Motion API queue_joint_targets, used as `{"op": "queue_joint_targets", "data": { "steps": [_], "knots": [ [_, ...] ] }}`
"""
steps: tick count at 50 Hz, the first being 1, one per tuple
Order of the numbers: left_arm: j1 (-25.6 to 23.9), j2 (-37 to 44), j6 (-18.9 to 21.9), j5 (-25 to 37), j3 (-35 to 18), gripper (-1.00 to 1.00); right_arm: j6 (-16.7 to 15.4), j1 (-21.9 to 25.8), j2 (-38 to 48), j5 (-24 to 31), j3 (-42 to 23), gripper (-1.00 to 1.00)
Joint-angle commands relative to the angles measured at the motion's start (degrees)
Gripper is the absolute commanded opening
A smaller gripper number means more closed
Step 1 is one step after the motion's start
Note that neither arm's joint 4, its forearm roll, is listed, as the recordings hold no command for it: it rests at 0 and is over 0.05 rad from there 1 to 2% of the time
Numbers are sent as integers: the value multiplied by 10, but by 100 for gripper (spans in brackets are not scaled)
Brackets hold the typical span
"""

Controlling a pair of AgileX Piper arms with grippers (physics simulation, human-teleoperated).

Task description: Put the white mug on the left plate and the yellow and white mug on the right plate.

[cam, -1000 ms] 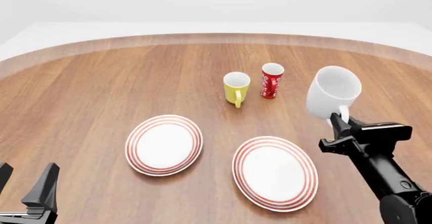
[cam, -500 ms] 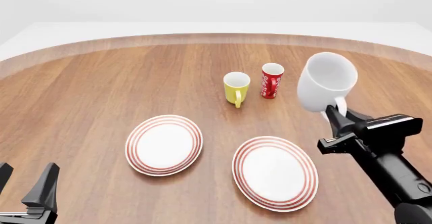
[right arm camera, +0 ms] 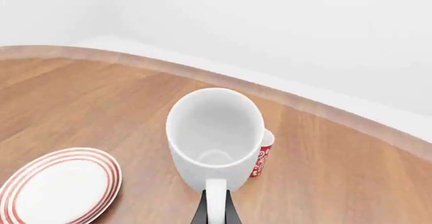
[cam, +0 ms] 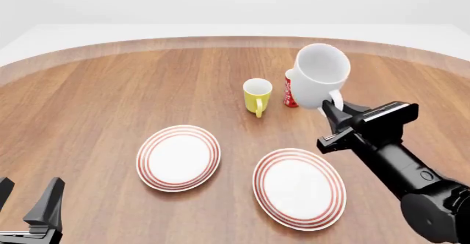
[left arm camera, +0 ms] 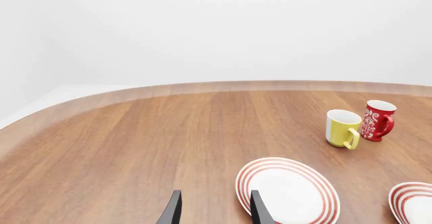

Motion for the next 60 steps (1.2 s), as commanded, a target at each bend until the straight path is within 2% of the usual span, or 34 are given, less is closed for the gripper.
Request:
{"op": "queue_joint_targets", "data": {
  "steps": [1, 22, 60],
  "knots": [
    [0, 0, 0, 0, 0, 100, -2, 36, 30, -3, -30, -100],
    [0, 0, 0, 0, 0, 100, 2, 98, 81, -7, -68, -100],
    [0, 0, 0, 0, 0, 100, 15, 162, 178, 11, -158, -100]
  ]
}}
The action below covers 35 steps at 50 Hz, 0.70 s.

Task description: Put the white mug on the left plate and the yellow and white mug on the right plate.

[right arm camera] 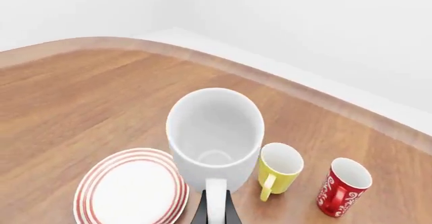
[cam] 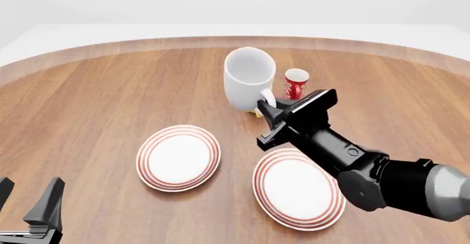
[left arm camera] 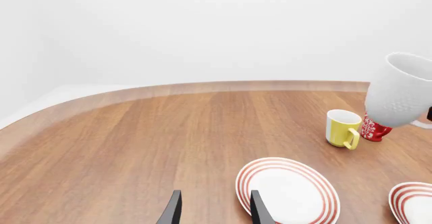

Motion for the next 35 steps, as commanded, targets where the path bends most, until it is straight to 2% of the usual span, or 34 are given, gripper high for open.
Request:
{"op": "queue_joint_targets", "data": {
  "steps": [1, 35],
  "knots": [
    [0, 0, 0, 0, 0, 100, 5, 17, 27, 3, -28, -100],
    [0, 0, 0, 0, 0, 100, 22, 55, 109, 9, -94, -100]
  ]
}}
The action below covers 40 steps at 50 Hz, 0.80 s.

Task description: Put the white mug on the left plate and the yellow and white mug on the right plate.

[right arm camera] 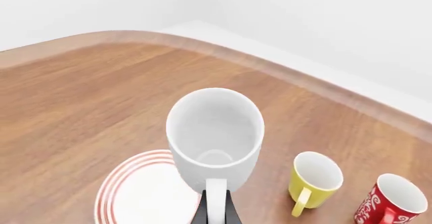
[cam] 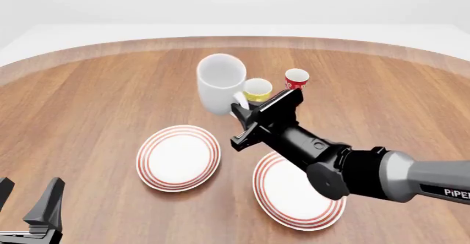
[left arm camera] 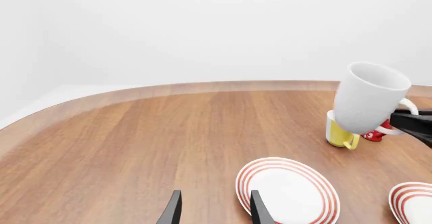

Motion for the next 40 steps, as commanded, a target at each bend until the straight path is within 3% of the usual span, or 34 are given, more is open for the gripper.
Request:
{"op": "queue_joint_targets", "data": {
  "steps": [1, 40],
  "knots": [
    [0, 0, 0, 0, 0, 100, 12, 11, 26, 0, -22, -100],
    [0, 0, 0, 0, 0, 100, 30, 53, 84, -2, -43, -100]
  ]
}}
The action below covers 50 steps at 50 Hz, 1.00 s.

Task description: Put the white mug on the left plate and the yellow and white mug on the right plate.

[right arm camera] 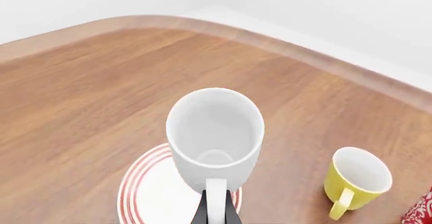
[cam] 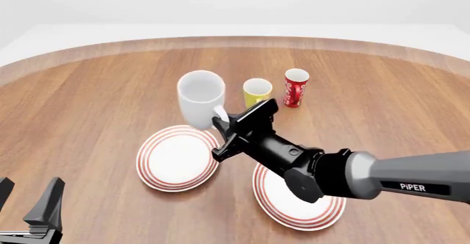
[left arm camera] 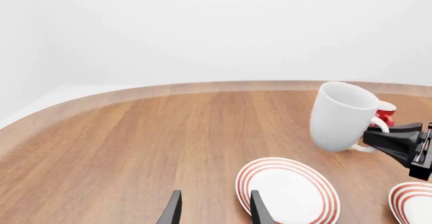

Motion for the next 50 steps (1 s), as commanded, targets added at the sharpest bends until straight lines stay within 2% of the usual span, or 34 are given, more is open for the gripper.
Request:
{"op": "queue_joint_targets", "data": {
  "steps": [1, 50],
  "knots": [
    [0, 0, 0, 0, 0, 100, 8, 13, 18, -2, -9, -100],
    [0, 0, 0, 0, 0, 100, 26, 40, 93, 16, -68, -100]
  ]
}}
